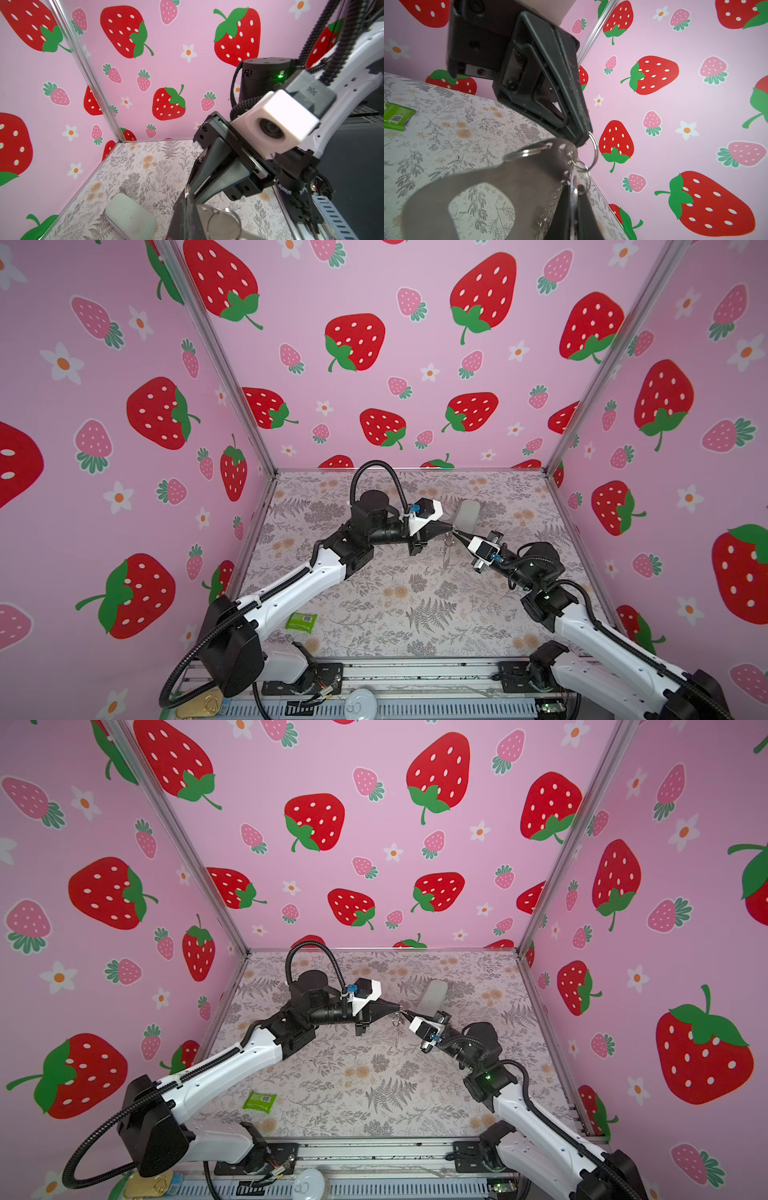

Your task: Put the keys on the keyring

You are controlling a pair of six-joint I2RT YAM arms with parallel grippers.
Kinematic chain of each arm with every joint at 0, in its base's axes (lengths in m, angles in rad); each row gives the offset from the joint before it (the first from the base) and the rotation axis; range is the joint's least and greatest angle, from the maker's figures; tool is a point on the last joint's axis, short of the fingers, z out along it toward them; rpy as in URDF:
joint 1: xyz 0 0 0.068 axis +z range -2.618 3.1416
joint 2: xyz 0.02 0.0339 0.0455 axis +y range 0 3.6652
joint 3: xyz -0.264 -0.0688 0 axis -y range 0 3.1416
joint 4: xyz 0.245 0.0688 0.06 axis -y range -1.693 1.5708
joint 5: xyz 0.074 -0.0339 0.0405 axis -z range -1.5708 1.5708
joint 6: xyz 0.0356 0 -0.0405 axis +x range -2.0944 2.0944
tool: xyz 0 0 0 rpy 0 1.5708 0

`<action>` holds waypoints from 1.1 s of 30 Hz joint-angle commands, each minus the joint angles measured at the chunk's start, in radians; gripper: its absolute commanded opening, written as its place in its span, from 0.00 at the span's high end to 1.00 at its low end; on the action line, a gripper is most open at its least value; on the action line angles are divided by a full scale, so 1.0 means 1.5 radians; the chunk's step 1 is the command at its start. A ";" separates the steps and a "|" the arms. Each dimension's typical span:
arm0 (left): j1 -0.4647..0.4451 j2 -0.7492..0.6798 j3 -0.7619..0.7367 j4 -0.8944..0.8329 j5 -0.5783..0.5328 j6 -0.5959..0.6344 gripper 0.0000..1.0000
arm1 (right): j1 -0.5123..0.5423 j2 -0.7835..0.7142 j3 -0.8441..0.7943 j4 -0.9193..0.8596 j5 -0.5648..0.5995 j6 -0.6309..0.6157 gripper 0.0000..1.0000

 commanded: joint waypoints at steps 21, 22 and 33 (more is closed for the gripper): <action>-0.037 0.098 -0.026 0.372 -0.138 -0.200 1.00 | 0.058 0.044 0.018 0.045 0.136 -0.074 0.88; -0.036 0.096 -0.027 0.371 -0.139 -0.196 1.00 | 0.058 0.043 0.015 0.047 0.142 -0.069 0.87; 0.010 0.068 -0.024 0.331 -0.045 -0.187 1.00 | 0.019 -0.051 -0.057 0.075 0.168 0.029 0.01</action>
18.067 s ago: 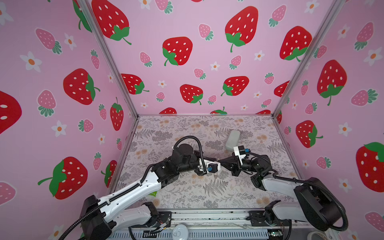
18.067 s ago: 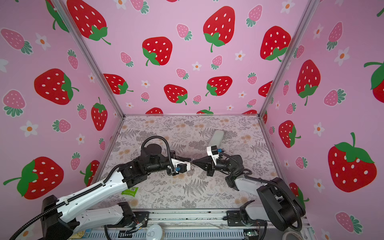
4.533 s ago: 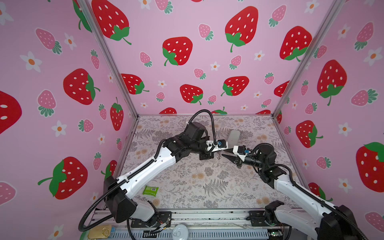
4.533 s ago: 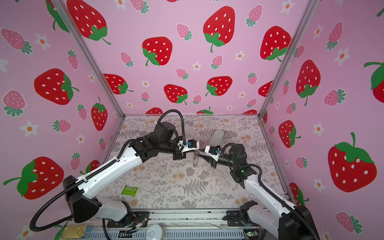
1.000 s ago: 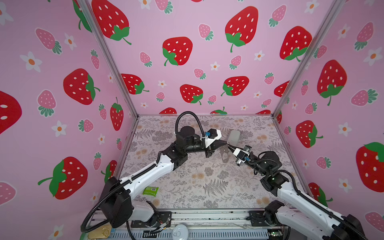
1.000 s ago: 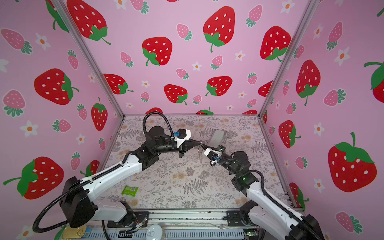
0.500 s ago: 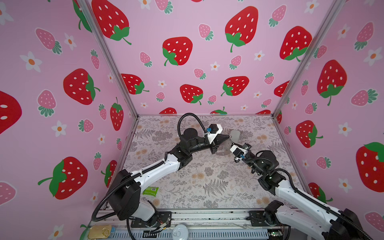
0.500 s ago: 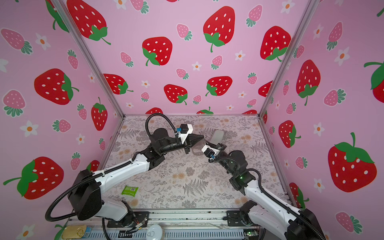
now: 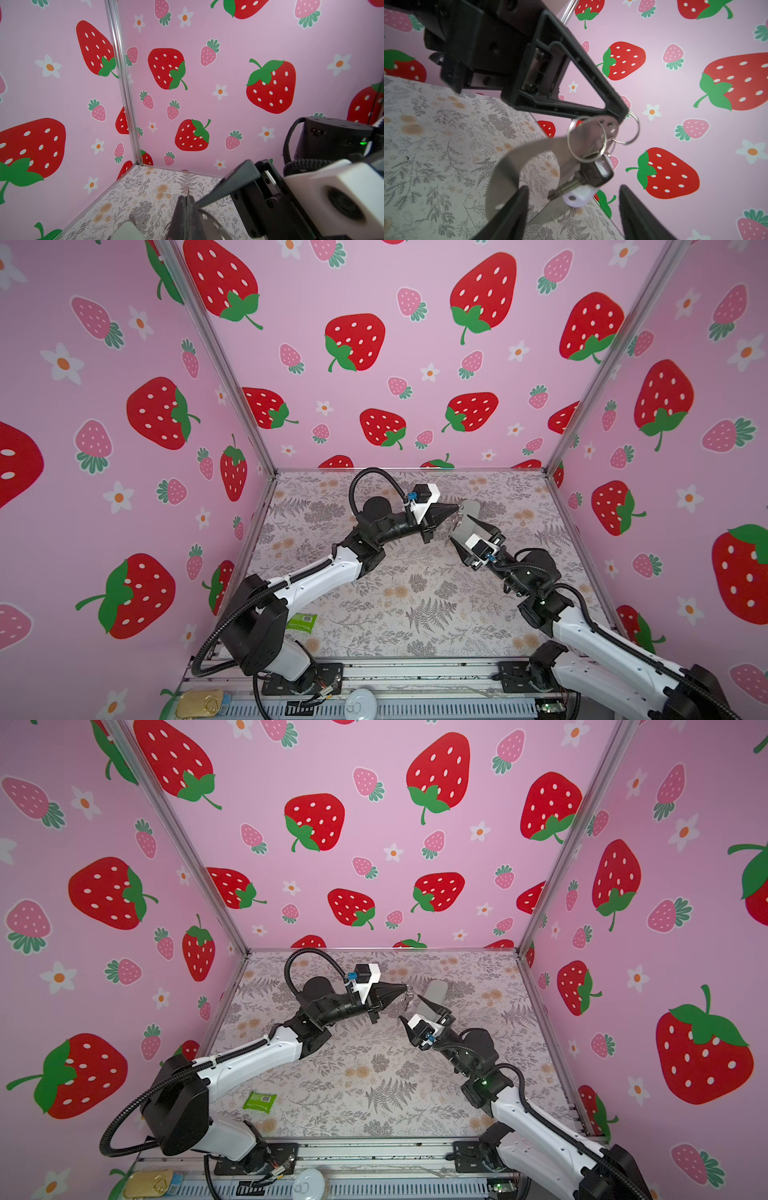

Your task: Put the keys on the keyring

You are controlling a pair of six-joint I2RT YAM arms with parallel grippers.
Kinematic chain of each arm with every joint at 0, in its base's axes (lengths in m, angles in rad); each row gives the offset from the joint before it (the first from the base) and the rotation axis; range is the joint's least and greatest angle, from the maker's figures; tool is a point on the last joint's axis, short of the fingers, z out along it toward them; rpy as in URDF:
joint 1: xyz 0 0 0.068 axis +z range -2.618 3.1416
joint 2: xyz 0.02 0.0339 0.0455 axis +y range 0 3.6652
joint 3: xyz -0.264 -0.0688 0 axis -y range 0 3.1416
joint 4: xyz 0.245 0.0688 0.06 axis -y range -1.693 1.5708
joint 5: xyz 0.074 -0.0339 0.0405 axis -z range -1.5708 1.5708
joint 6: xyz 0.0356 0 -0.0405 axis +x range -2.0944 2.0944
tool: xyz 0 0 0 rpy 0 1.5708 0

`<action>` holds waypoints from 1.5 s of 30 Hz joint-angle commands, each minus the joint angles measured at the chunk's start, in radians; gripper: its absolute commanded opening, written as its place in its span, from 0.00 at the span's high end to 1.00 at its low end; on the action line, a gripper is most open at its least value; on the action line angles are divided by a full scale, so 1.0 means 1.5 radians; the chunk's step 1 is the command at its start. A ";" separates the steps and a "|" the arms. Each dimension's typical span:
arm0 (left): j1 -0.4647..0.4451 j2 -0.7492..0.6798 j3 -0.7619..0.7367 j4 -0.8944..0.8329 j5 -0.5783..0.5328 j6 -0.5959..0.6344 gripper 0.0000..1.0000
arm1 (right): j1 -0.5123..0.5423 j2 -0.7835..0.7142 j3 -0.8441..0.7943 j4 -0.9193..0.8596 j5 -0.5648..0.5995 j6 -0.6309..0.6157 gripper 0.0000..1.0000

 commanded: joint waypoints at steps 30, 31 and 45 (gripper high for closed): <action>-0.004 -0.018 0.006 0.098 -0.038 -0.029 1.00 | -0.023 0.012 -0.045 0.142 0.005 0.354 0.41; -0.006 -0.019 0.006 0.098 -0.038 -0.028 1.00 | -0.024 0.018 -0.041 0.144 0.004 0.357 0.43; -0.015 -0.011 -0.003 0.106 -0.095 -0.025 1.00 | -0.023 0.074 -0.009 0.162 -0.058 0.398 1.00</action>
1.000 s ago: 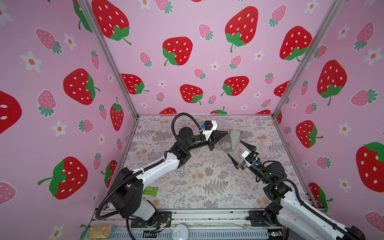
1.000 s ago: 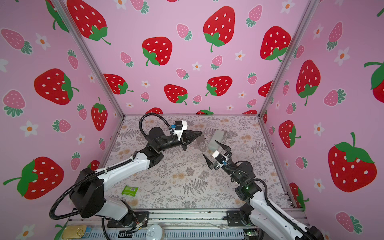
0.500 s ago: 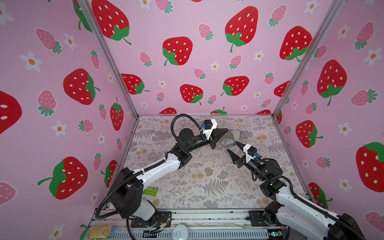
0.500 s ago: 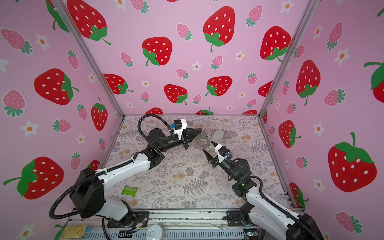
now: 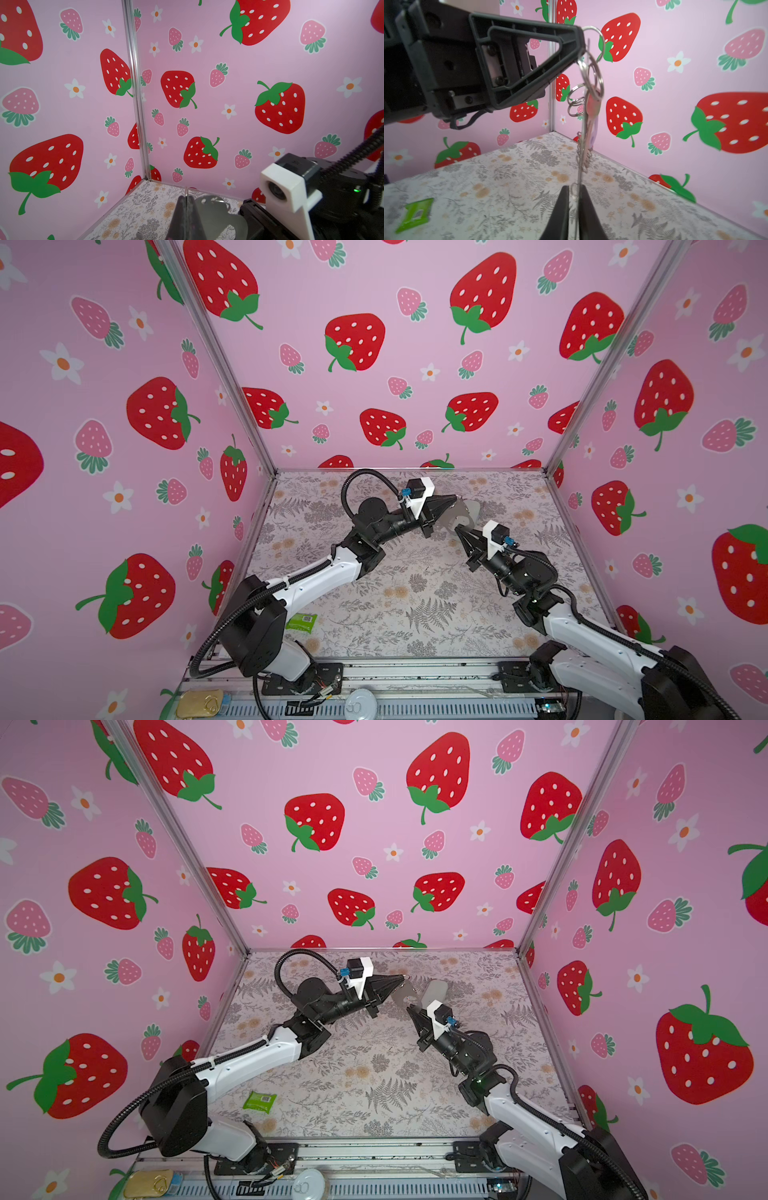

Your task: Put the keys on the keyring

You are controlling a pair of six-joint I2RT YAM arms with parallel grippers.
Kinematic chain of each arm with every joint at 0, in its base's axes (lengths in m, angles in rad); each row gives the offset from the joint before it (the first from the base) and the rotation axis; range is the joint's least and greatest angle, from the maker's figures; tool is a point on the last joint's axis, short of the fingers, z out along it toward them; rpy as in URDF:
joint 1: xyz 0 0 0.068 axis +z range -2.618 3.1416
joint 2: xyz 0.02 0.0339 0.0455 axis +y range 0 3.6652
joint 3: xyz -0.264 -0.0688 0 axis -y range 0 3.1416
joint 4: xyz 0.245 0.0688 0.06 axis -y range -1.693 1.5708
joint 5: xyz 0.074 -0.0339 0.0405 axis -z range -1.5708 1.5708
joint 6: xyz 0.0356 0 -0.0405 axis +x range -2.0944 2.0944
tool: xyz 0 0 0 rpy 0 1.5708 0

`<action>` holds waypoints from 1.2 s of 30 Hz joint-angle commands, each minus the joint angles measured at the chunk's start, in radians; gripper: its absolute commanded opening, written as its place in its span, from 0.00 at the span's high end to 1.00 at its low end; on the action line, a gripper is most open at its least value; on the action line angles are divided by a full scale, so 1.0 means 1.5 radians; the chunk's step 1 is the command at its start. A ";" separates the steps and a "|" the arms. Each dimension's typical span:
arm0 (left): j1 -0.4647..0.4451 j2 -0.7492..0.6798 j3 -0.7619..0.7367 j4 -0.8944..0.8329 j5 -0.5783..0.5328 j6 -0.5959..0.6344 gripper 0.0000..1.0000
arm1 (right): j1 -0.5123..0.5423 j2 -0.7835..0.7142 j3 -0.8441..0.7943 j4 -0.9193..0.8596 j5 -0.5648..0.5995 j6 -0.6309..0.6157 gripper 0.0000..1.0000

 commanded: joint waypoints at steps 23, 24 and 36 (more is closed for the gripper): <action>0.037 -0.053 -0.165 0.008 -0.292 -0.002 0.39 | -0.004 0.104 0.292 -0.554 -0.112 0.267 1.00; 0.046 -0.063 -0.169 -0.007 -0.284 0.007 0.39 | -0.005 0.123 0.307 -0.581 -0.118 0.265 1.00; 0.091 -0.133 -0.200 -0.274 -0.064 0.171 0.41 | -0.044 0.291 0.472 -0.802 -0.124 0.345 1.00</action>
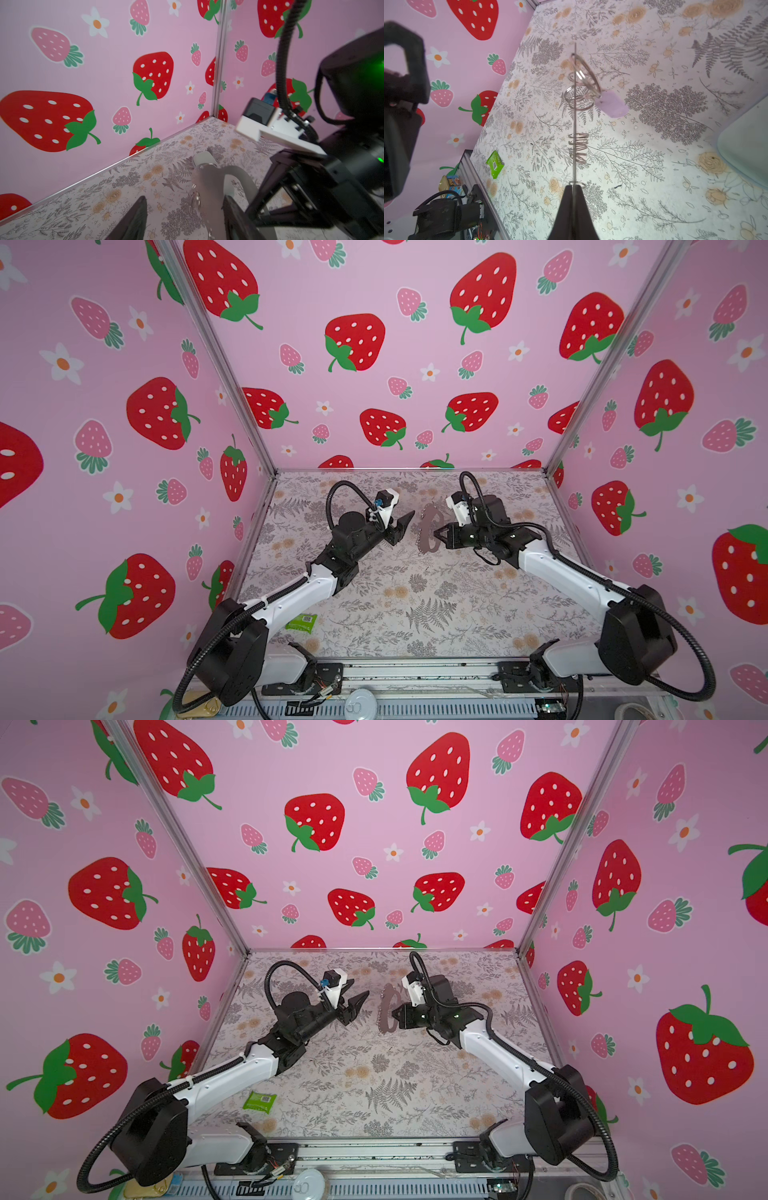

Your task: Put the keys on the keyring

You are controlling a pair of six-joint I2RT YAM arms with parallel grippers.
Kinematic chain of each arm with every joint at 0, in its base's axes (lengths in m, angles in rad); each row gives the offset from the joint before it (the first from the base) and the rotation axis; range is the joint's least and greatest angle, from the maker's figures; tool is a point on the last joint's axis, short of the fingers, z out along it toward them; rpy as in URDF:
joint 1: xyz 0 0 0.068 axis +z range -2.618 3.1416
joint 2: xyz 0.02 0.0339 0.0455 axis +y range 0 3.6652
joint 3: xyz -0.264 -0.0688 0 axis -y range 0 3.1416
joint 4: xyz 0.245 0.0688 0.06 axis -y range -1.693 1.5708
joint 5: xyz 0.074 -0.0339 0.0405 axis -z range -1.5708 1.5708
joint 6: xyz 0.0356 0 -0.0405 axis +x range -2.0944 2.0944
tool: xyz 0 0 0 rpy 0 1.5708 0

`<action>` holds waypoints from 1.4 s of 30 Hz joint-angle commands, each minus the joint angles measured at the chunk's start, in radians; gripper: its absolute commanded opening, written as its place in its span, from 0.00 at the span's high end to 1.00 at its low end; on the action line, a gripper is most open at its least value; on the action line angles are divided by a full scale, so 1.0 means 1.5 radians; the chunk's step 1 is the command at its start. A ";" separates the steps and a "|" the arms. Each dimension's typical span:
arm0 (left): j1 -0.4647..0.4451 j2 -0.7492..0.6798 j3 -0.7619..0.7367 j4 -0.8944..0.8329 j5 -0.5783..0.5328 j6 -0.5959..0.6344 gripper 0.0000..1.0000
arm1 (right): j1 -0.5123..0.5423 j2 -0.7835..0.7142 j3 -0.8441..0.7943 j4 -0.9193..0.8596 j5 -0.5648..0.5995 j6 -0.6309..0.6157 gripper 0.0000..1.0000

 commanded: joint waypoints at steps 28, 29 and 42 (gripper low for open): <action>-0.290 0.182 -0.060 0.180 -0.246 0.287 0.46 | -0.048 0.011 0.000 -0.009 -0.002 0.209 1.00; -0.290 0.166 -0.072 0.170 -0.230 0.293 0.49 | -0.051 0.011 0.001 -0.010 0.000 0.212 1.00; -0.266 0.263 -0.010 0.197 -0.293 0.277 0.39 | -0.057 -0.002 -0.001 -0.021 0.004 0.252 1.00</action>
